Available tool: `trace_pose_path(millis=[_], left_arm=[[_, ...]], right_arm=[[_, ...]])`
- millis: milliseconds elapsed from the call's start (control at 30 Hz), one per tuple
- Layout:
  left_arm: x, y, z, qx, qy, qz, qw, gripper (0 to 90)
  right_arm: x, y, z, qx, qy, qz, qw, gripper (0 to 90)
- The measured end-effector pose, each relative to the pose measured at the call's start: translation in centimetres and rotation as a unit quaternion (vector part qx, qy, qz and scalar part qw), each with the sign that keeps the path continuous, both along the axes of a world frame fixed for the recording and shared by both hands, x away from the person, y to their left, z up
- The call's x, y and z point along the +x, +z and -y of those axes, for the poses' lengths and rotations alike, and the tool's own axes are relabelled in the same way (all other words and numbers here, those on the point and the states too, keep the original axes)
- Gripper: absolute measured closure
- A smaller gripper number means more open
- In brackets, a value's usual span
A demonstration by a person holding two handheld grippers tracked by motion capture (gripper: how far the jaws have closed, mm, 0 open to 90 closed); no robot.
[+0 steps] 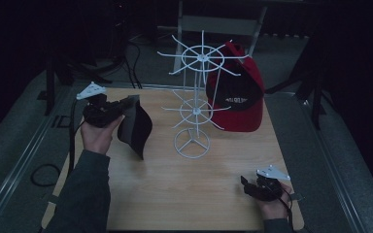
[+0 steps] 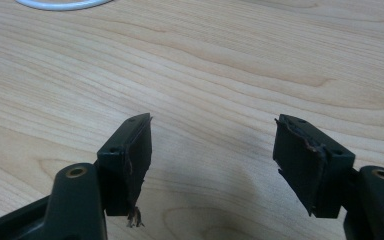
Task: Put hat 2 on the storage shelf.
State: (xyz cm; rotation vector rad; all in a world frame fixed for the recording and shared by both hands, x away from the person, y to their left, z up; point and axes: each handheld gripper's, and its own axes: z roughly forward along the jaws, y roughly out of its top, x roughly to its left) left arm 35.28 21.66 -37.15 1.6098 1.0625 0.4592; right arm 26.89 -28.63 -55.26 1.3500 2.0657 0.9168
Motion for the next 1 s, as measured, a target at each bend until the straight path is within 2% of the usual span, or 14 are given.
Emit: trace_pose_path(millis=[633, 867, 1000], left_arm=[[-0.1, 1.7, 0.6, -0.010, 0.002, 0.024, 0.9997, 89.2], [0.1, 2.6, 0.9, -0.001, 0.000, 0.030, 0.9996, 89.2], [0.1, 3.1, 0.9, -0.012, -0.003, 0.033, 0.9994, 89.2]], right_arm=[[0.0, 0.0, -0.2, 0.000, 0.000, -0.001, 1.0000, 31.5], [0.1, 0.0, -0.2, 0.000, 0.002, 0.000, 1.0000, 31.4], [0.1, 0.0, -0.2, 0.001, 0.001, 0.001, 1.0000, 31.4]])
